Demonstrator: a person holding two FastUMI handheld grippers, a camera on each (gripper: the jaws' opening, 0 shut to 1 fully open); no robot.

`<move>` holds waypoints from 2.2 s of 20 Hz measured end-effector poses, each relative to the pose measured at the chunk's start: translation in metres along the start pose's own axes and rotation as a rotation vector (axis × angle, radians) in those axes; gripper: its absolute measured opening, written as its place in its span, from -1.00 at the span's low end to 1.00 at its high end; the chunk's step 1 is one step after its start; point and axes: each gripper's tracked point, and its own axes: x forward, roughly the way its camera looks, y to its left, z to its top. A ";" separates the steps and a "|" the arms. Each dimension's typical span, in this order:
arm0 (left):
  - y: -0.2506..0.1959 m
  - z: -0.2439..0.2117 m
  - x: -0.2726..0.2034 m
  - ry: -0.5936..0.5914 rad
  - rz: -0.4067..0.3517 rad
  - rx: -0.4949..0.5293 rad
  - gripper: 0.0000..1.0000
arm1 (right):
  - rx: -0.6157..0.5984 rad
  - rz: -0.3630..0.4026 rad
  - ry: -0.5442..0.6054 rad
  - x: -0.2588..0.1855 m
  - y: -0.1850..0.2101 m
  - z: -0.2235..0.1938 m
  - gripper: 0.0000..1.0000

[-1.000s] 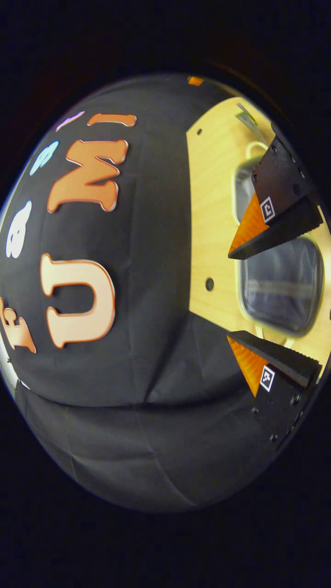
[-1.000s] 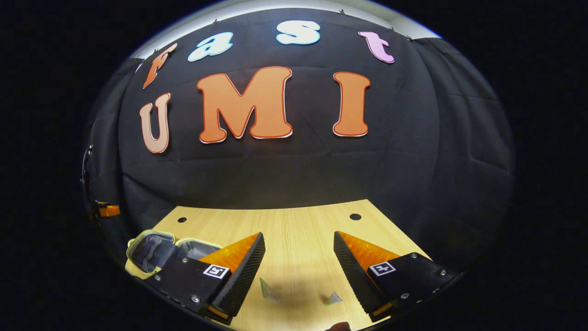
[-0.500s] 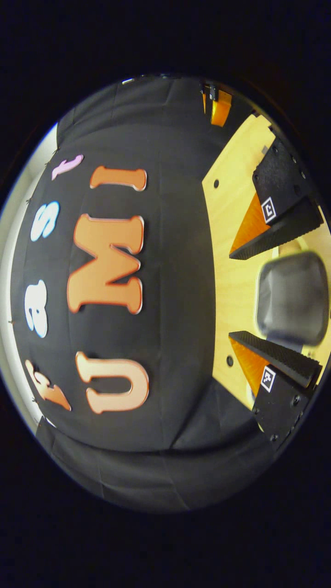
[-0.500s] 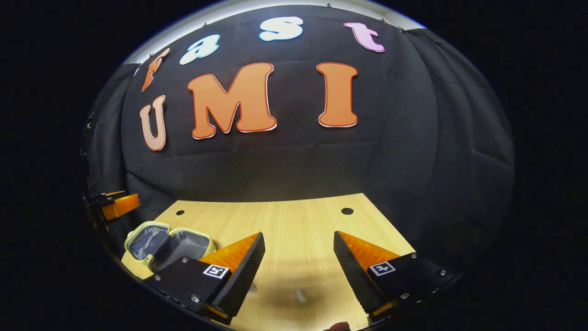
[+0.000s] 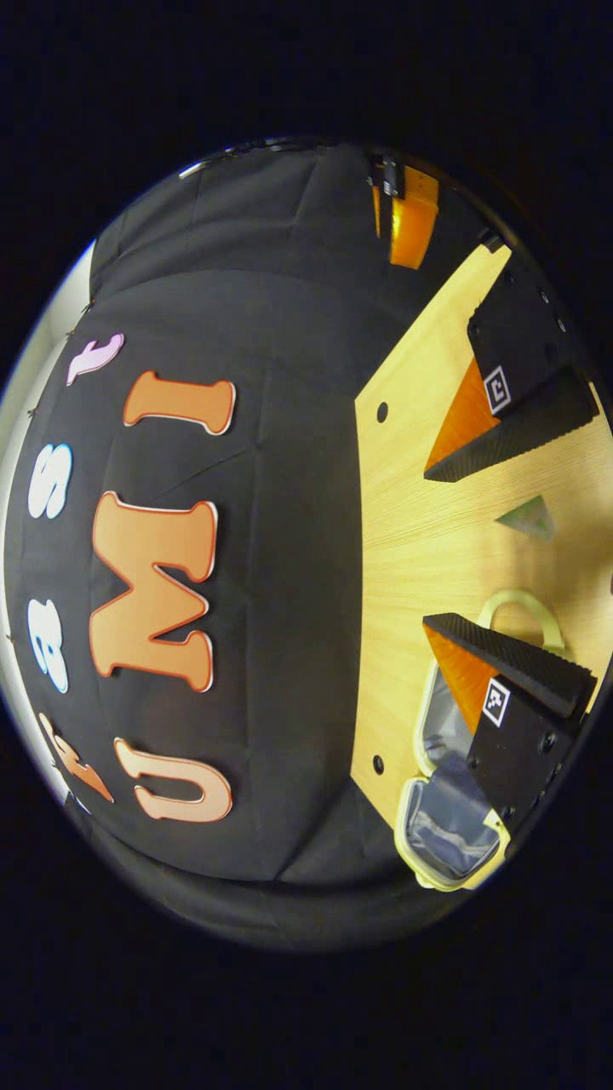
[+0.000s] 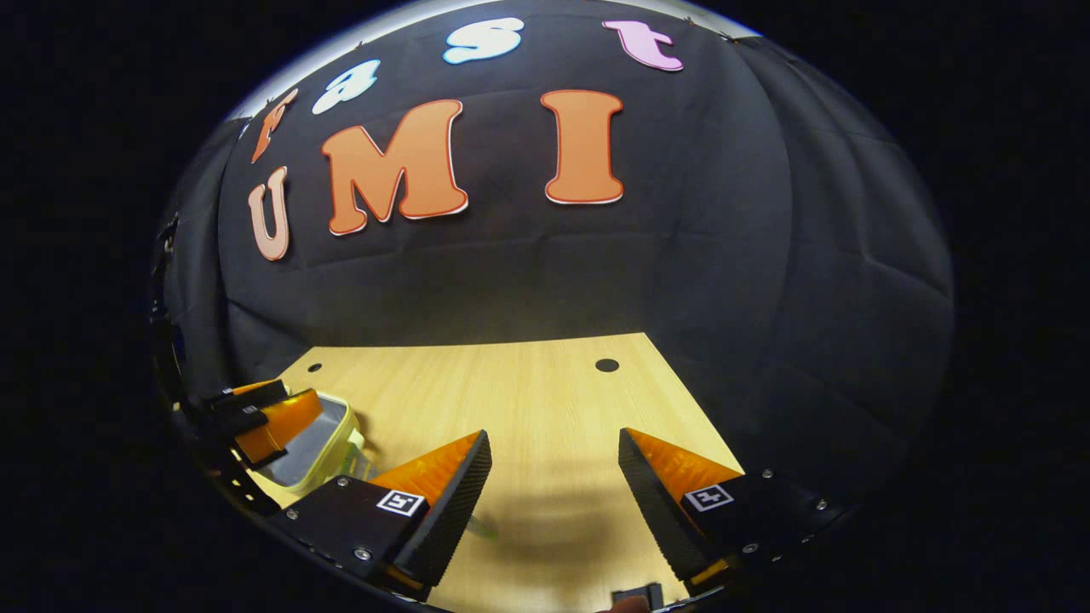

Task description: First open the suitcase, pack the skin care products into it, and then close the suitcase.

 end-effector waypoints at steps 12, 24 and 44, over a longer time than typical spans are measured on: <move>-0.024 -0.157 0.054 0.218 0.104 0.116 0.53 | -0.037 0.017 0.064 0.000 -0.033 -0.028 0.90; -0.021 -0.093 0.005 0.238 -0.039 0.007 -0.38 | -0.063 0.241 0.036 -0.019 0.047 -0.051 0.90; 0.090 -0.051 -0.086 0.310 0.023 -0.001 -0.38 | -0.157 0.247 0.423 0.053 0.100 -0.197 -0.06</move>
